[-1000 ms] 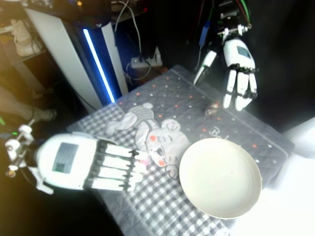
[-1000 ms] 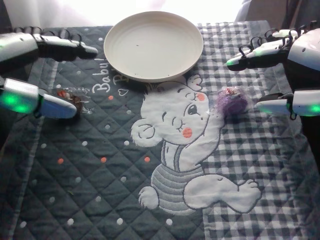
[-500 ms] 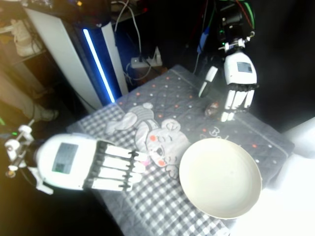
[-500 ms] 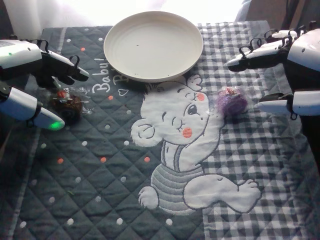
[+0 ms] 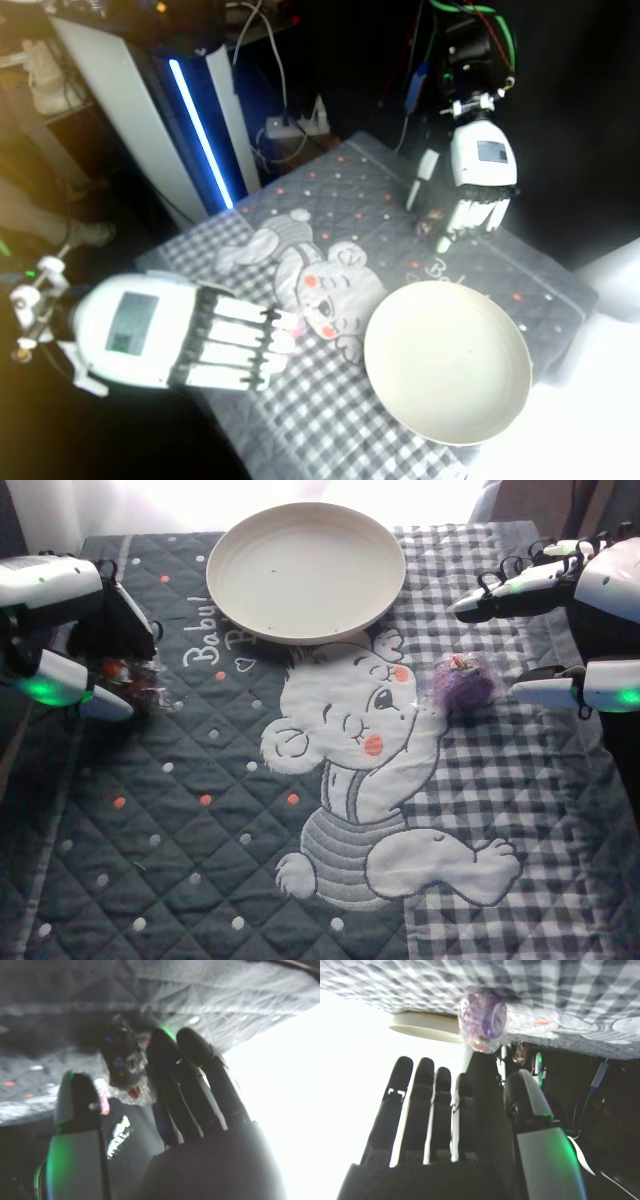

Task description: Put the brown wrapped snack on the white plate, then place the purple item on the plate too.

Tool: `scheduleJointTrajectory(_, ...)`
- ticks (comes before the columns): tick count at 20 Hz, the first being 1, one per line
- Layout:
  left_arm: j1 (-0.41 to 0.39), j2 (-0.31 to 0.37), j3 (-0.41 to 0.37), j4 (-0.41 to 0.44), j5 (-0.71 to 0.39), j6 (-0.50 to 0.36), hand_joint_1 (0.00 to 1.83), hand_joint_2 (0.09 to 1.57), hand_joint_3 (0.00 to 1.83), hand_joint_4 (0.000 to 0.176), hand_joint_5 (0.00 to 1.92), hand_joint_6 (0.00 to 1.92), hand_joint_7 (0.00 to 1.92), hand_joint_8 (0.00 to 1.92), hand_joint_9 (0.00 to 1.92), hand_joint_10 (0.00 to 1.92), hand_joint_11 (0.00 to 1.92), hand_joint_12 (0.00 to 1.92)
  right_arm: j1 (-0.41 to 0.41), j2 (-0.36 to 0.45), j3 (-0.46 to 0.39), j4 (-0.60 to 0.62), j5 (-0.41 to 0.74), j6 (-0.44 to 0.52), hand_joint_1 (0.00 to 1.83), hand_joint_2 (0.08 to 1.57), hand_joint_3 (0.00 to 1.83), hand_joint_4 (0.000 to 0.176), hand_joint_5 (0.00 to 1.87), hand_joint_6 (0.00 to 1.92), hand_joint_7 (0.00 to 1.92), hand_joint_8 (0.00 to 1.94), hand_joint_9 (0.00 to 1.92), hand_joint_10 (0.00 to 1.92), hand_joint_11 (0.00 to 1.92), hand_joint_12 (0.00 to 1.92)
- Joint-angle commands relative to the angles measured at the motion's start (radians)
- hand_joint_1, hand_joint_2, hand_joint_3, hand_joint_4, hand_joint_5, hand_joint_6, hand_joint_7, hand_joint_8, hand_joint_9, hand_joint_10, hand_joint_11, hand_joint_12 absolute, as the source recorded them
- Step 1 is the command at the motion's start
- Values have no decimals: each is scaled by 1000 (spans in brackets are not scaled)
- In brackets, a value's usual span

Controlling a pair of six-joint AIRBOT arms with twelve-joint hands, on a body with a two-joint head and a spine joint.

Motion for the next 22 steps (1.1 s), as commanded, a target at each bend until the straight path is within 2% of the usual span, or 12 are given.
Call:
scheduleJointTrajectory(1, -23, -2, 5, -21, -116, -3, 1198, 1008, 1, 0, 1255, 494, 944, 1844, 1089, 1904, 1133, 1916, 12, 2, 7, 41, 107, 4, 800, 1196, 3, 25, 498, 7, 508, 5, 582, 6, 262, 1012)
scheduleJointTrajectory(5, -125, -19, 39, 5, -128, -2, 1196, 1027, 0, 0, 1194, 600, 1007, 1102, 1033, 1526, 994, 1813, 12, 1, 7, 39, 106, 4, 791, 1205, 1, 21, 508, 2, 528, 3, 622, 9, 324, 1011)
scheduleJointTrajectory(6, -156, -36, 56, 14, -128, -2, 1254, 1091, 3, 0, 1158, 429, 953, 1277, 1009, 1514, 978, 1826, 12, 0, 7, 39, 106, 4, 811, 1201, 0, 6, 516, 3, 535, 4, 620, 6, 313, 999)
scheduleJointTrajectory(9, -228, -138, 146, 20, -105, -2, 1285, 1052, 1, 0, 1219, 318, 1103, 1018, 1081, 1068, 1024, 1503, 12, -9, 14, 39, 107, 4, 861, 1193, 0, 6, 522, 2, 546, 2, 624, 2, 301, 996)
scheduleJointTrajectory(10, -241, -200, 202, 5, -88, -3, 1221, 1007, 0, 0, 1307, 331, 1001, 1090, 1007, 1438, 1002, 1788, 12, -17, 19, 39, 107, 4, 835, 1204, 3, 5, 517, 0, 522, 0, 573, 0, 249, 952)
scheduleJointTrajectory(11, -246, -239, 236, -5, -79, -3, 1221, 1007, 0, 0, 1307, 331, 1001, 1090, 1007, 1438, 1002, 1788, 12, -23, 22, 39, 107, 4, 835, 1204, 3, 5, 517, 0, 522, 0, 573, 0, 249, 952)
scheduleJointTrajectory(13, -251, -312, 315, -9, -55, -41, 1207, 994, 1, 0, 1317, 360, 802, 1716, 934, 1900, 1090, 1916, 13, -34, 28, 36, 107, 4, 789, 1219, 3, 9, 500, 0, 507, 0, 550, 0, 221, 977)
scheduleJointTrajectory(14, -252, -334, 340, -9, -45, -56, 1161, 1003, 1, 0, 1280, 440, 816, 1578, 883, 1906, 999, 1920, 13, -38, 30, 35, 108, 4, 772, 1220, 1, 20, 490, 0, 492, 0, 523, 0, 173, 989)
scheduleJointTrajectory(15, -251, -346, 356, -10, -35, -59, 1017, 960, 0, 0, 992, 147, 906, 821, 858, 1237, 779, 1617, 14, -41, 31, 35, 112, 4, 791, 1217, 0, 18, 495, 2, 494, 1, 512, 0, 145, 985)
scheduleJointTrajectory(17, -243, -339, 350, -15, -35, -61, 825, 926, 0, 29, 625, 5, 896, 157, 818, 700, 611, 1367, 14, -42, 31, 35, 119, 7, 807, 1207, 0, 26, 502, 1, 513, 3, 544, 7, 184, 1039)
scheduleJointTrajectory(19, -215, -292, 297, -38, -77, -62, 786, 863, 0, 58, 539, 0, 842, 25, 789, 650, 617, 1382, 15, -43, 30, 35, 122, 10, 842, 1207, 0, 43, 486, 0, 520, 1, 549, 2, 190, 1080)
scheduleJointTrajectory(22, -184, -221, 220, -40, -136, -62, 765, 876, 2, 64, 556, 0, 860, 16, 764, 742, 584, 1415, 15, -44, 30, 35, 126, 14, 932, 1189, 0, 38, 502, 2, 533, 2, 572, 5, 207, 1064)
